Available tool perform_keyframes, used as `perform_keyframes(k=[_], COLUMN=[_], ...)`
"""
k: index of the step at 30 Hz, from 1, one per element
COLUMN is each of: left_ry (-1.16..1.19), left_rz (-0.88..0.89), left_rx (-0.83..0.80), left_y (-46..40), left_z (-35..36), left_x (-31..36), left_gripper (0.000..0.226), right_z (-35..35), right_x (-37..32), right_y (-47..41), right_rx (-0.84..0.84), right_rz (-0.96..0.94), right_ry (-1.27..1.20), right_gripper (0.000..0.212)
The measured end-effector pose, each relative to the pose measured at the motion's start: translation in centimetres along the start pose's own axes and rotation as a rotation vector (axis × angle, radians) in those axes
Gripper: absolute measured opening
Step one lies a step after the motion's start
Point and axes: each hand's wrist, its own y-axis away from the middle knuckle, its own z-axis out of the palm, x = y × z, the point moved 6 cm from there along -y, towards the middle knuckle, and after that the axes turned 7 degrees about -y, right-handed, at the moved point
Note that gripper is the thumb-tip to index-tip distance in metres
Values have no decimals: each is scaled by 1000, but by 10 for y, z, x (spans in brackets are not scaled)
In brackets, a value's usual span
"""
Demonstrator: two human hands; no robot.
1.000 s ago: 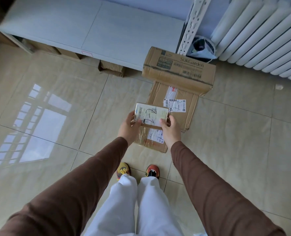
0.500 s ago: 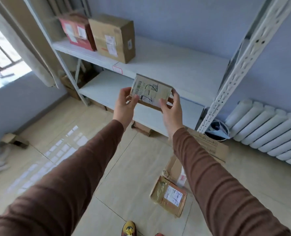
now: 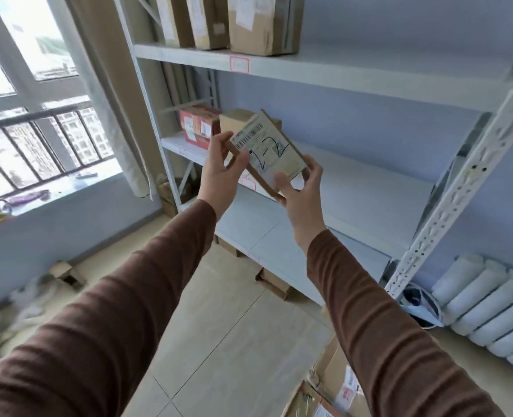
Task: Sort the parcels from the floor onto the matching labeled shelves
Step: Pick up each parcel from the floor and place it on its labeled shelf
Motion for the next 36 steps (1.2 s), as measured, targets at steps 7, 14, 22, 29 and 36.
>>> perform_keyframes(k=[7, 14, 22, 29, 36], left_ry=[114, 143, 173, 88, -74], left_rz=[-1, 47, -48, -207, -289], left_rx=[-10, -129, -56, 228, 628], left_y=[-27, -81, -125, -105, 10], left_z=[-31, -68, -155, -304, -469], left_x=[-4, -31, -88, -143, -138], left_gripper=[31, 58, 72, 92, 77], right_z=[44, 101, 203, 353, 509], right_x=[3, 25, 73, 148, 200], right_y=[-16, -53, -94, -82, 31], right_rx=[-15, -3, -128, -465, -859], right_rz=[-28, -44, -47, 109, 264], right_ry=[-1, 4, 36, -46, -122], right_gripper=[58, 61, 60, 49, 44])
